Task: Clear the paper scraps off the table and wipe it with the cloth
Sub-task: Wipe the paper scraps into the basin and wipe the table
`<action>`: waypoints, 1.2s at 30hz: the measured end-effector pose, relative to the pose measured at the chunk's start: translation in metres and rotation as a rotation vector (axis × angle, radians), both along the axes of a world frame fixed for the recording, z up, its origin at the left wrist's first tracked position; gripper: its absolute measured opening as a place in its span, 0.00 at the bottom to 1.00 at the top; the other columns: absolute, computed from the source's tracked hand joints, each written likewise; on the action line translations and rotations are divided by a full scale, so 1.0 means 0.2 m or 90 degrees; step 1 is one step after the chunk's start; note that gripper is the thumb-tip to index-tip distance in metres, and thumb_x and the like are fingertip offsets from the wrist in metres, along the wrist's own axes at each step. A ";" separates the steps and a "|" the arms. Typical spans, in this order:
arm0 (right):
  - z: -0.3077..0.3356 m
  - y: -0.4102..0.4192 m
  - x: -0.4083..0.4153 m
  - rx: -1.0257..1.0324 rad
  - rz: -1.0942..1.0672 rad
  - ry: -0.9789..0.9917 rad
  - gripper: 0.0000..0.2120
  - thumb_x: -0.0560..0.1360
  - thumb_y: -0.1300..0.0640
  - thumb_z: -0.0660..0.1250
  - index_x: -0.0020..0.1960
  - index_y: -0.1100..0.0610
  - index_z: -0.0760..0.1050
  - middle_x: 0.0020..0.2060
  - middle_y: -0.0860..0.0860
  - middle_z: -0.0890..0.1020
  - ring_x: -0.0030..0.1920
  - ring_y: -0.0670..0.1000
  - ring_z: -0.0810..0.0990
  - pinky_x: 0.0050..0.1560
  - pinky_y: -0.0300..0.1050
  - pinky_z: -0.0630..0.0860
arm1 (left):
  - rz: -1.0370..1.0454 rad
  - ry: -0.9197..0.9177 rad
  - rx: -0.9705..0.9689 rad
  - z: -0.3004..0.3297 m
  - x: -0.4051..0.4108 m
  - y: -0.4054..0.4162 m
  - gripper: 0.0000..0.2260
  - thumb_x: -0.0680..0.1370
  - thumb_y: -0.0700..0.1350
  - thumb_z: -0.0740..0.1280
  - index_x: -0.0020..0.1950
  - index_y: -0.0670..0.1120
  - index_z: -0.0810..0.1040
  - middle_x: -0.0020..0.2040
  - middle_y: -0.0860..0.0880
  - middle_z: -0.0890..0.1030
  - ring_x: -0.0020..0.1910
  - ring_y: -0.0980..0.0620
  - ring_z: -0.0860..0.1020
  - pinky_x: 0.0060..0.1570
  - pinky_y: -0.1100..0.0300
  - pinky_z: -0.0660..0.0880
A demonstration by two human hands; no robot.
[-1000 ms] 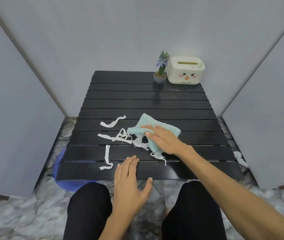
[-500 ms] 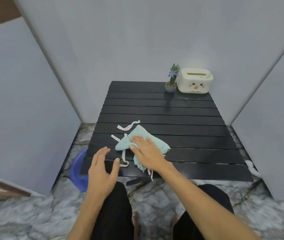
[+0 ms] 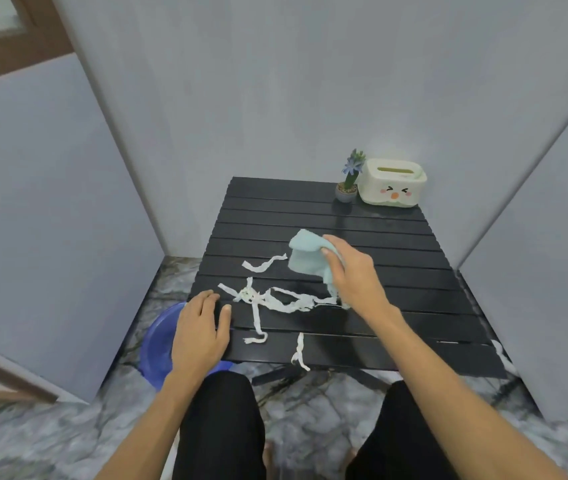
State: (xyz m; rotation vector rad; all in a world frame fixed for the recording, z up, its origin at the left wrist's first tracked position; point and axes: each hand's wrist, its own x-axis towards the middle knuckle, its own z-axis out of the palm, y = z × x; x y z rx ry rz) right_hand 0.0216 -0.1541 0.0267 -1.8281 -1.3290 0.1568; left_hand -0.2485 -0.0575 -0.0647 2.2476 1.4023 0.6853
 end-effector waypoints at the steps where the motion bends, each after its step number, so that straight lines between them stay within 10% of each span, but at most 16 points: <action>1: 0.01 -0.05 0.04 -0.017 -0.006 -0.033 0.15 0.83 0.54 0.58 0.67 0.55 0.73 0.55 0.48 0.80 0.51 0.47 0.77 0.52 0.37 0.72 | 0.003 0.002 0.005 0.00 0.00 0.00 0.24 0.80 0.56 0.56 0.66 0.41 0.76 0.67 0.44 0.76 0.66 0.44 0.73 0.68 0.47 0.69; 7: -0.26 -0.34 0.02 -0.265 -0.032 -0.157 0.14 0.83 0.51 0.56 0.63 0.58 0.73 0.50 0.53 0.81 0.53 0.60 0.79 0.48 0.48 0.69 | 0.012 0.008 0.012 0.00 0.01 0.00 0.19 0.82 0.53 0.58 0.65 0.41 0.76 0.66 0.43 0.76 0.65 0.43 0.73 0.67 0.46 0.69; 10: -0.41 -0.44 -0.08 -0.230 -0.029 -0.186 0.23 0.81 0.46 0.56 0.66 0.61 0.75 0.63 0.58 0.79 0.65 0.60 0.76 0.65 0.52 0.72 | 0.007 0.011 0.014 -0.02 0.01 0.01 0.16 0.82 0.49 0.61 0.65 0.41 0.76 0.67 0.43 0.76 0.66 0.43 0.72 0.68 0.46 0.68; 15: -0.31 -0.39 -0.01 -0.217 -0.025 0.017 0.21 0.83 0.45 0.53 0.61 0.55 0.78 0.62 0.48 0.79 0.66 0.47 0.73 0.67 0.49 0.67 | 0.005 0.000 0.020 -0.01 0.01 0.01 0.16 0.82 0.48 0.61 0.65 0.41 0.76 0.67 0.44 0.76 0.66 0.44 0.72 0.68 0.47 0.68; 23: -0.36 -0.39 0.17 -0.373 -0.063 -0.092 0.28 0.84 0.45 0.50 0.79 0.58 0.56 0.79 0.53 0.56 0.79 0.52 0.51 0.78 0.49 0.47 | 0.007 -0.007 0.012 -0.02 0.01 0.01 0.16 0.83 0.49 0.59 0.65 0.42 0.76 0.67 0.45 0.76 0.67 0.45 0.72 0.68 0.49 0.68; 29: -0.31 -0.49 0.23 -0.468 -0.181 -0.263 0.35 0.78 0.39 0.49 0.74 0.63 0.61 0.74 0.59 0.66 0.72 0.59 0.65 0.68 0.53 0.65 | 0.000 0.005 0.018 -0.02 0.00 0.02 0.22 0.81 0.55 0.55 0.65 0.43 0.76 0.67 0.45 0.76 0.66 0.45 0.73 0.67 0.47 0.70; 36: -0.45 -0.49 0.12 -0.494 -0.158 -0.263 0.42 0.73 0.33 0.31 0.80 0.56 0.41 0.80 0.56 0.43 0.78 0.59 0.38 0.76 0.54 0.38 | -0.028 -0.003 0.018 -0.02 -0.06 0.10 0.18 0.83 0.51 0.58 0.65 0.41 0.76 0.66 0.44 0.77 0.66 0.46 0.73 0.67 0.50 0.69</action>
